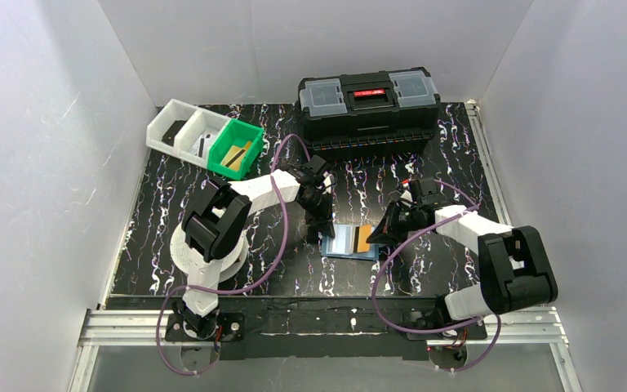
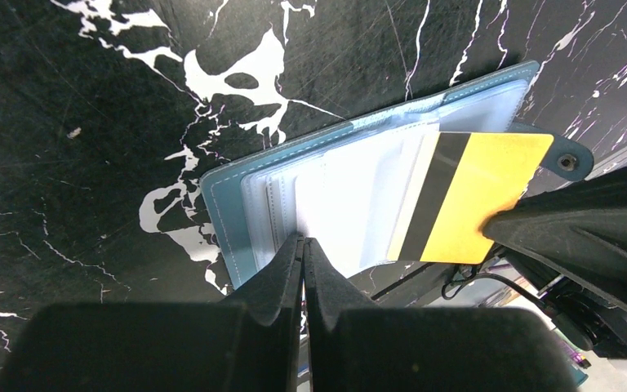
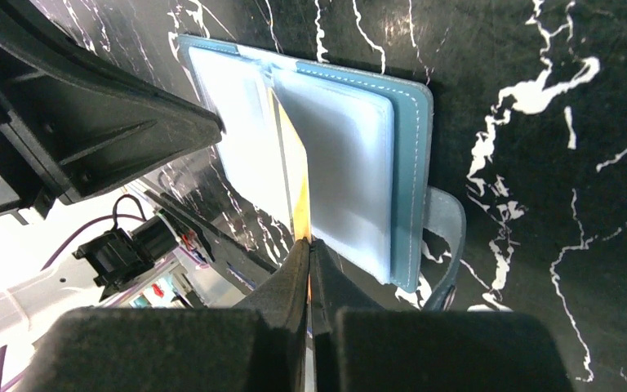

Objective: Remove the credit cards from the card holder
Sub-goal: Remove the credit card from the card holder, then place the credit card in the storage box.

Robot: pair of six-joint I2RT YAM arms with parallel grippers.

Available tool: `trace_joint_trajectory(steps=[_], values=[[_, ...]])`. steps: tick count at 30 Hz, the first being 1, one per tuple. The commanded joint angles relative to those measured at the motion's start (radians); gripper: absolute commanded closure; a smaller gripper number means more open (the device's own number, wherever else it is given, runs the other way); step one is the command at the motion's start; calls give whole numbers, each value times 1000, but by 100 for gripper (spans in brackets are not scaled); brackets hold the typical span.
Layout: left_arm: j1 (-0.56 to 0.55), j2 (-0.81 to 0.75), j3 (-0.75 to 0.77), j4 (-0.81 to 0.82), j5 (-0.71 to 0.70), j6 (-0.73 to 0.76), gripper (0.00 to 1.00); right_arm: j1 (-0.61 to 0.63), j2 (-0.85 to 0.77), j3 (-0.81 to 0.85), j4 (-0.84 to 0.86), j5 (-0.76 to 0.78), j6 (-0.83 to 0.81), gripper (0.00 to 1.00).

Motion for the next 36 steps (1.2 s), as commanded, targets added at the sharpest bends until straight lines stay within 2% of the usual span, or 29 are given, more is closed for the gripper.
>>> trace_joint_trajectory(steps=[1, 12, 14, 17, 20, 23, 26, 29, 33, 36], values=[[0, 17, -3, -90, -110, 40, 100, -7, -48, 40, -65, 3, -21, 99], [0, -60, 112, -158, -113, 53, 99, -9, -115, 112, -153, -6, -21, 99], [11, -92, 126, -175, -108, 54, 88, -9, -120, 132, -152, -26, -11, 99], [62, -173, 99, -157, -48, 38, 65, -9, -115, 169, -146, -60, 8, 99], [120, -267, 21, -59, 70, 0, 48, -9, -99, 211, -121, -118, 41, 99], [174, -343, -78, 89, 225, -78, 41, -9, -79, 241, -51, -196, 110, 99], [218, -391, -187, 289, 377, -210, 40, -9, -54, 259, 45, -270, 207, 99], [236, -410, -259, 461, 466, -313, 40, -5, -31, 268, 142, -324, 286, 99], [248, -404, -323, 681, 534, -447, 41, 15, 1, 289, 211, -357, 340, 99], [249, -393, -336, 735, 552, -490, 43, 31, 12, 289, 257, -370, 379, 99]])
